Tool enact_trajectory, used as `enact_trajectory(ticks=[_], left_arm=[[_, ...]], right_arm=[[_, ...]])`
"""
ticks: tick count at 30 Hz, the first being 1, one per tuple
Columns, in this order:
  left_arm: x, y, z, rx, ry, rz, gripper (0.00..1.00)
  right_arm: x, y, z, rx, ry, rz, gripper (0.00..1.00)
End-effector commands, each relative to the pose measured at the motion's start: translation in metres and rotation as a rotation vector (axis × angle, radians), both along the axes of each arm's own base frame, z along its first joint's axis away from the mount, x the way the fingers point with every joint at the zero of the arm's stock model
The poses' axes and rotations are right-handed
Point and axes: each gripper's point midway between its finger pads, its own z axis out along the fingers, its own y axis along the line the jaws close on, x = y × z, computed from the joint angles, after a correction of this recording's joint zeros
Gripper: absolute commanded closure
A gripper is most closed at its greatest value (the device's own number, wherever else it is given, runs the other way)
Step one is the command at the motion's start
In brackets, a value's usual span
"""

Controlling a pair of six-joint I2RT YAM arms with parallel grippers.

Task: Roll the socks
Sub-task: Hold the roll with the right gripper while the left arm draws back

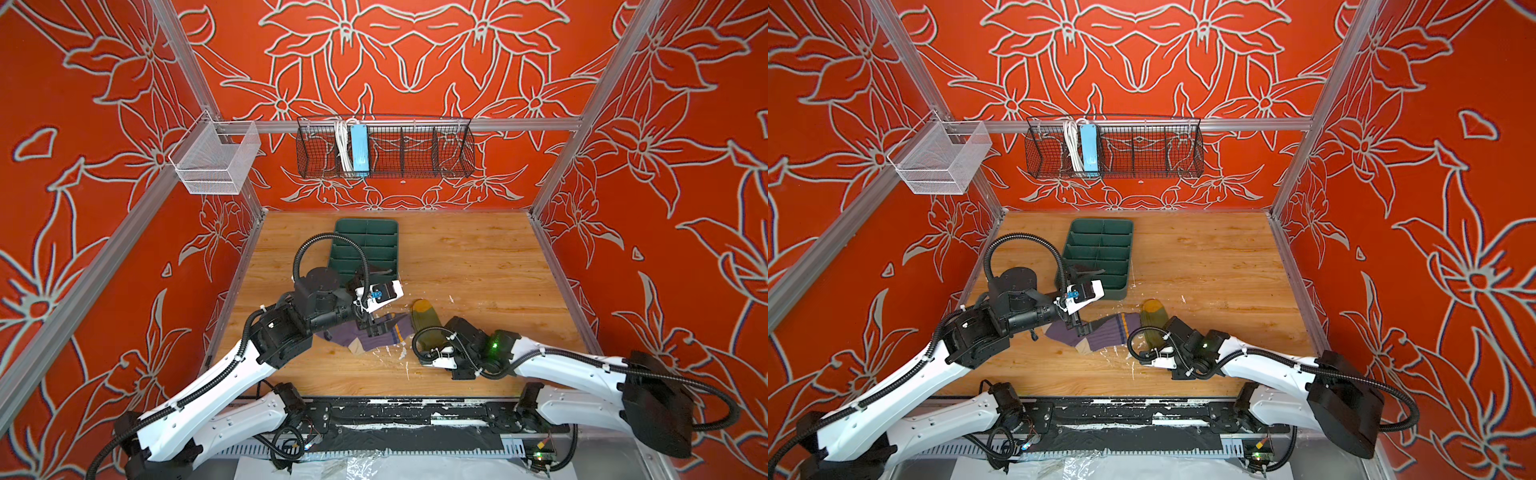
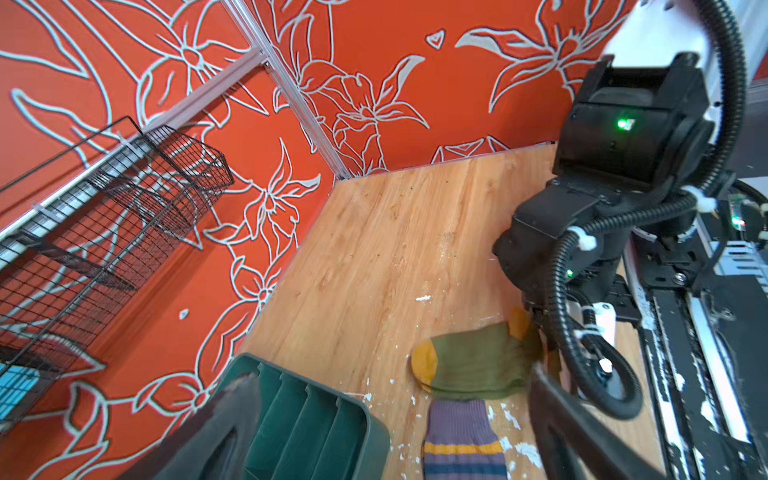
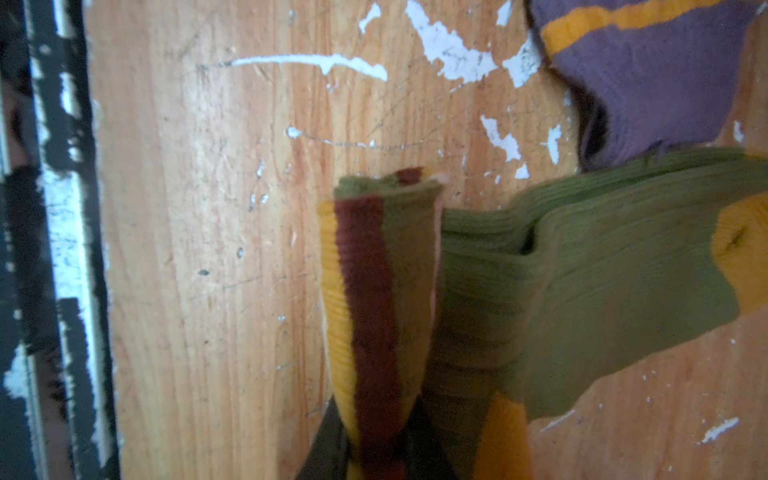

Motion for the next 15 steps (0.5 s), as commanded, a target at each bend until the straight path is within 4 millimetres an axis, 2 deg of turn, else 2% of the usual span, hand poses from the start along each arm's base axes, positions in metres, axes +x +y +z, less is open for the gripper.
enact_trajectory(ticks=[1,7,11,13,15], left_arm=[[-0.009,0.014,0.0,0.036,-0.029,0.002,0.0],[-0.039,0.013,-0.037,0.143,0.016,-0.141,0.0],[-0.044,0.011,-0.053,0.208,-0.057,-0.136,0.0],[-0.049,0.007,-0.059,0.238,-0.102,-0.153,0.0],[-0.058,0.002,-0.072,0.272,-0.104,-0.184,0.0]], right_arm=[[-0.02,-0.012,-0.013,-0.049,0.107,-0.008,1.0],[-0.015,-0.008,-0.008,0.003,0.113,-0.072,1.0],[-0.003,-0.004,-0.005,0.015,0.132,-0.148,1.0],[-0.001,-0.001,-0.006,0.019,0.151,-0.164,1.0],[0.0,0.001,-0.009,0.013,0.163,-0.162,1.0]])
